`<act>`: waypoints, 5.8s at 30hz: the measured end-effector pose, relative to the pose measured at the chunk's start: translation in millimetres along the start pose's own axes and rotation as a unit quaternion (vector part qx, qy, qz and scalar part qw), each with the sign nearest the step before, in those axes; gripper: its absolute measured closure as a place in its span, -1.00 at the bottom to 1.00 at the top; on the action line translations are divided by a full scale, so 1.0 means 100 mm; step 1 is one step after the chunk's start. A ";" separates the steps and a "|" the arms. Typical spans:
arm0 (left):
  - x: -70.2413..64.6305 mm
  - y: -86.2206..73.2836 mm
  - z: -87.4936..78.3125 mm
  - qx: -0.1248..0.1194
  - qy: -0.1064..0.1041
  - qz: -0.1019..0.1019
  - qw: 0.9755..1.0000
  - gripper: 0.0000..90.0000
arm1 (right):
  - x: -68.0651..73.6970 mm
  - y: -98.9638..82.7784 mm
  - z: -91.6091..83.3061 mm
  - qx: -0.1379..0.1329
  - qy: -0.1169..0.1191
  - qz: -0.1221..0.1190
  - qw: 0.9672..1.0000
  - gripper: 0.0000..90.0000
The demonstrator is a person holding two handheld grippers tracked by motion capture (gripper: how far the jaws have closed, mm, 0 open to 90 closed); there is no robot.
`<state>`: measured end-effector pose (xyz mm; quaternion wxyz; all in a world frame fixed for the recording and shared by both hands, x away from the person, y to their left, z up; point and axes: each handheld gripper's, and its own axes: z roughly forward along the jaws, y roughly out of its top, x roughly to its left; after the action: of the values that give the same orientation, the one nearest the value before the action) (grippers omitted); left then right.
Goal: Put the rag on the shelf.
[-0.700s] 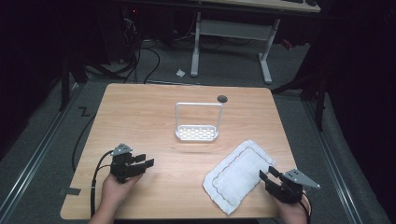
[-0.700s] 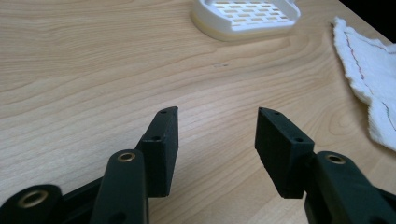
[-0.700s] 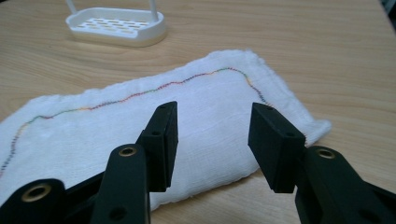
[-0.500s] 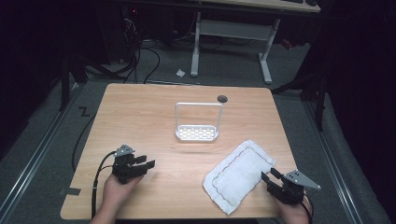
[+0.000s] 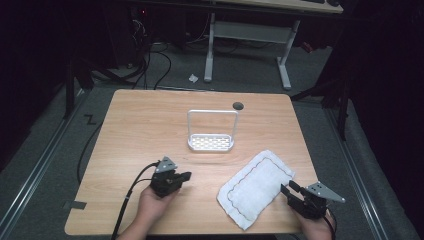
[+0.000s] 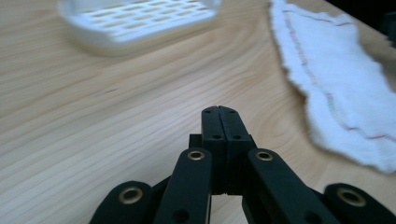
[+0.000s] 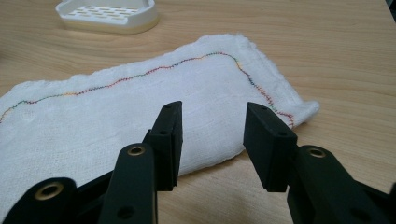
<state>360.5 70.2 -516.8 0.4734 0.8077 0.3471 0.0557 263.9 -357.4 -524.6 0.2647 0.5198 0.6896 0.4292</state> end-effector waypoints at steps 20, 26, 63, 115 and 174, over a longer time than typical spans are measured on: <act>-0.60 0.22 0.86 0.093 -0.051 0.100 0.989 1.00 | 0.00 -0.01 0.04 0.010 0.013 -0.001 1.000 0.29; -0.53 0.10 0.61 0.104 -0.040 0.112 0.987 1.00 | 0.05 -0.02 0.06 0.023 0.022 -0.007 0.999 0.32; -0.47 -0.42 -0.12 0.114 -0.107 0.088 0.984 0.95 | 0.95 0.49 1.19 0.124 0.077 -0.143 0.979 0.99; 0.20 0.01 0.34 0.020 0.085 -0.014 0.996 0.50 | 1.14 0.41 0.94 0.081 0.147 -0.131 0.977 0.49; 0.14 0.17 0.11 -0.043 0.035 -0.038 0.998 0.84 | 1.24 0.72 1.25 0.056 0.137 -0.081 0.986 0.91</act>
<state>384.4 65.2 -512.4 0.4970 0.7704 0.3911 0.0803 361.0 -194.6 -513.8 0.1722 0.4126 0.7822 0.4340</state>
